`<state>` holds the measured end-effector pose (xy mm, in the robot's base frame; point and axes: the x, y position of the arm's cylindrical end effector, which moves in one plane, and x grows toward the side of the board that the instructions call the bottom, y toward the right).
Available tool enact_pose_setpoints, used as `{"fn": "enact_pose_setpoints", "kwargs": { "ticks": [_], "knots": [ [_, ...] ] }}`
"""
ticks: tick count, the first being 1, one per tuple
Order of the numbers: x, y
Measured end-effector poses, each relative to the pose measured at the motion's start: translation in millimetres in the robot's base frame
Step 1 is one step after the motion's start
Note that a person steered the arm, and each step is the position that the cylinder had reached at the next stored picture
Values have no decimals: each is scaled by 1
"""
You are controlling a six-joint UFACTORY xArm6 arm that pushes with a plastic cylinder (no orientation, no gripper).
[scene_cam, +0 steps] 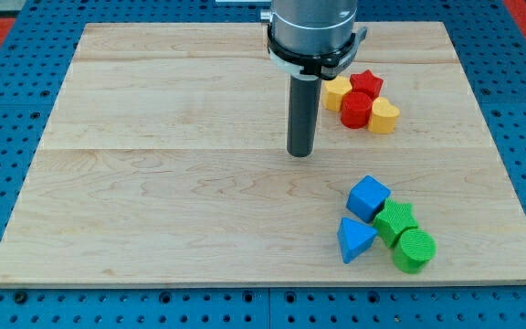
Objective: Slightly push the yellow heart into red circle
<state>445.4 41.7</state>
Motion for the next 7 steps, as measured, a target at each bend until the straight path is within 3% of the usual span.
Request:
{"fn": "enact_pose_setpoints", "kwargs": {
  "ticks": [1,4,7],
  "knots": [
    [1,6],
    [5,142],
    [5,161]
  ]
}}
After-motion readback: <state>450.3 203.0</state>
